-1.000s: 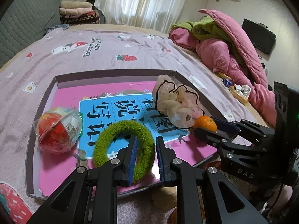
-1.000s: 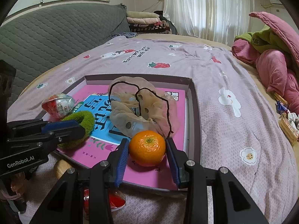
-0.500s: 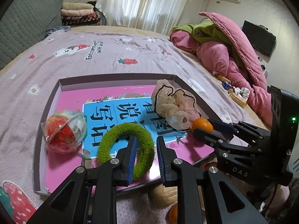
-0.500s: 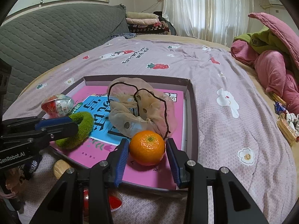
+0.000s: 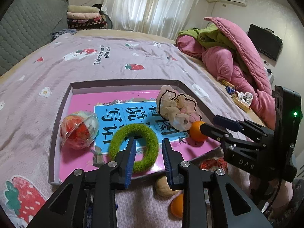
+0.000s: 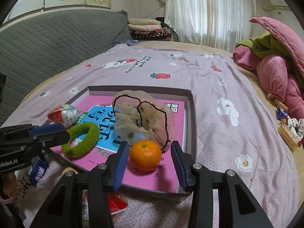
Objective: Organize objects
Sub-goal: 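Open left gripper dropping green ring onto book while right gripper releases orange, then move left gripper to orange on bed while right gripper approaches clear red-candy egg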
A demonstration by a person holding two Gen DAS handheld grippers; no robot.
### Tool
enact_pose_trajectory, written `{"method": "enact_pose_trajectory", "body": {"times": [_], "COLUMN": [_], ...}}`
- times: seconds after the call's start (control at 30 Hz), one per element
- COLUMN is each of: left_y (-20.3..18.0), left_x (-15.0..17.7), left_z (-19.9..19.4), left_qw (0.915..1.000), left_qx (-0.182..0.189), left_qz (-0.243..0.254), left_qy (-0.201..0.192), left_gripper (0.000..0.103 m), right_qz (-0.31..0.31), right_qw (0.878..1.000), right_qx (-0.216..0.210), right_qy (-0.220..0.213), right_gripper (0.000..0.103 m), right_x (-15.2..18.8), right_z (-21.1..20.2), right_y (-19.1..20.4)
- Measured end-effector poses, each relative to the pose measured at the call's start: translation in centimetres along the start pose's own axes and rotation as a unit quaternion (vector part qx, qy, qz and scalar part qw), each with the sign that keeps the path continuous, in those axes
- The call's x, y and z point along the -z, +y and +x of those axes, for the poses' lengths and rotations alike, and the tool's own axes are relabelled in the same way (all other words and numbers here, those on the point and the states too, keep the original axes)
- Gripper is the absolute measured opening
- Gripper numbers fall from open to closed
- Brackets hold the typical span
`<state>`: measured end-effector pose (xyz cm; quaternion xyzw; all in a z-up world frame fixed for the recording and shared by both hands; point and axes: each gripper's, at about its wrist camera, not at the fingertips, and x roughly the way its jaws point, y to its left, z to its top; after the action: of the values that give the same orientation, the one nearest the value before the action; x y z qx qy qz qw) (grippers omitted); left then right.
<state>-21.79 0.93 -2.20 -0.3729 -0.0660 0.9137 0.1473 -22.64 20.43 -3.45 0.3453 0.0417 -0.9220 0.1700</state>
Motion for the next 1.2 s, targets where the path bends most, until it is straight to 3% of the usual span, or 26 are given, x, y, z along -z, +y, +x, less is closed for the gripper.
{"method": "enact_pose_trajectory", "body": {"times": [0.3, 0.63, 1.1, 1.2], "left_y": [-0.4, -1.1, -2.0, -2.5], "left_x": [0.2, 0.3, 0.5, 0.8], "left_z": [-1.0, -2.8, -7.0, -7.7], "left_qw": [1.0, 0.9997, 0.9979, 0.9975], "left_qx": [-0.008, -0.023, -0.053, -0.058], "left_qz": [-0.001, -0.005, -0.019, -0.017], "left_qy": [-0.006, -0.012, -0.032, -0.037], "left_gripper": [0.03, 0.047, 0.051, 0.055], "right_qz": [0.002, -0.012, -0.026, -0.032], "right_qw": [1.0, 1.0, 0.997, 0.997], "right_qx": [-0.002, -0.001, -0.015, -0.018], "right_qy": [-0.01, -0.029, -0.066, -0.073], "right_gripper": [0.049, 0.058, 0.065, 0.068], "right_x": [-0.3, -0.7, -0.4, -0.3], "right_z": [-0.8, -2.4, -6.0, -6.7], "right_y": [0.0, 0.6, 1.4, 1.8]}}
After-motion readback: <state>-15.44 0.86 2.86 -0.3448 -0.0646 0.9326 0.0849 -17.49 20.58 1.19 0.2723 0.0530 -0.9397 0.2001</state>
